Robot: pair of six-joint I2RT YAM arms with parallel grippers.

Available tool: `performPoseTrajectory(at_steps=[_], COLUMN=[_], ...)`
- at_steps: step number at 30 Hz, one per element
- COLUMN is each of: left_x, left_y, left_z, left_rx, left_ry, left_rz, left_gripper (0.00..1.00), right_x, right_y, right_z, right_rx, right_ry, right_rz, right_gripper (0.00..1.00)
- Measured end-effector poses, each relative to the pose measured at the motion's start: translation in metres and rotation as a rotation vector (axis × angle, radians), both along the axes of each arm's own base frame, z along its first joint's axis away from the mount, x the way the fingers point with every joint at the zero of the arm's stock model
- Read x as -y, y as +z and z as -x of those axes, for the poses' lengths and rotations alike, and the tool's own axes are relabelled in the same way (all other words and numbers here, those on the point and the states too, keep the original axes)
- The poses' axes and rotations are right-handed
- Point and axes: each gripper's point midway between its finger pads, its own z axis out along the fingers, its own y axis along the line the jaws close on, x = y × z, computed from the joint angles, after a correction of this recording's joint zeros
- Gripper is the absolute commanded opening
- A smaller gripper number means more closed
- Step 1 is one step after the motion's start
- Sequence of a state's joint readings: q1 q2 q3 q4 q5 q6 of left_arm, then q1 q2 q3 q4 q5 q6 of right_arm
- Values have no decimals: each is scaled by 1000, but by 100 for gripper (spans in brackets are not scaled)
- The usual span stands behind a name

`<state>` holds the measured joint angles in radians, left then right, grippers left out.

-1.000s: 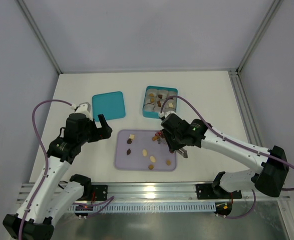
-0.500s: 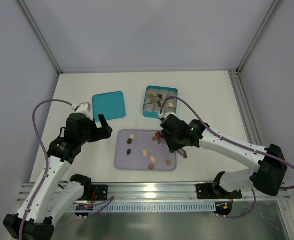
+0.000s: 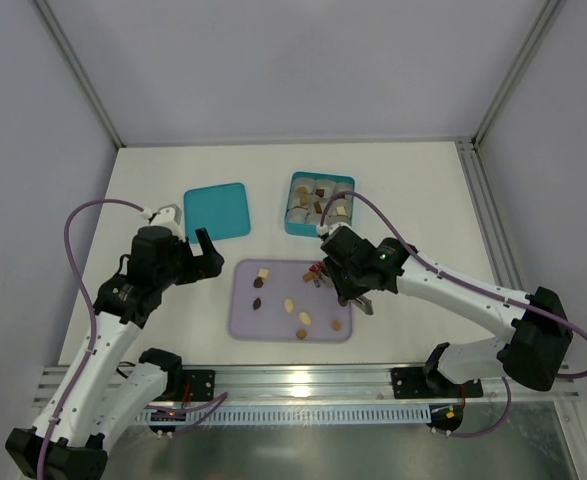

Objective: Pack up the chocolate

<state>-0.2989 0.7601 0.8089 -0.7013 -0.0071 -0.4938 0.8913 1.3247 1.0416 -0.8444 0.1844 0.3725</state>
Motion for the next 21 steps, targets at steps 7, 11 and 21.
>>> performPoseTrajectory(at_steps=[7,11,21], left_x=[0,0,0], left_y=[0,0,-1], left_z=[0,0,0], left_rx=[0,0,-3], left_ry=[0,0,0], left_rz=[0,0,-1], left_gripper=[100,100,100], right_x=[2,5,4], right_y=[0,5,61], right_z=[-2,0,-16], right_rx=[-7,-9,68], right_ry=[-8,-7,-21], right_rz=[-8,-12,-122], right_gripper=[28,27,27])
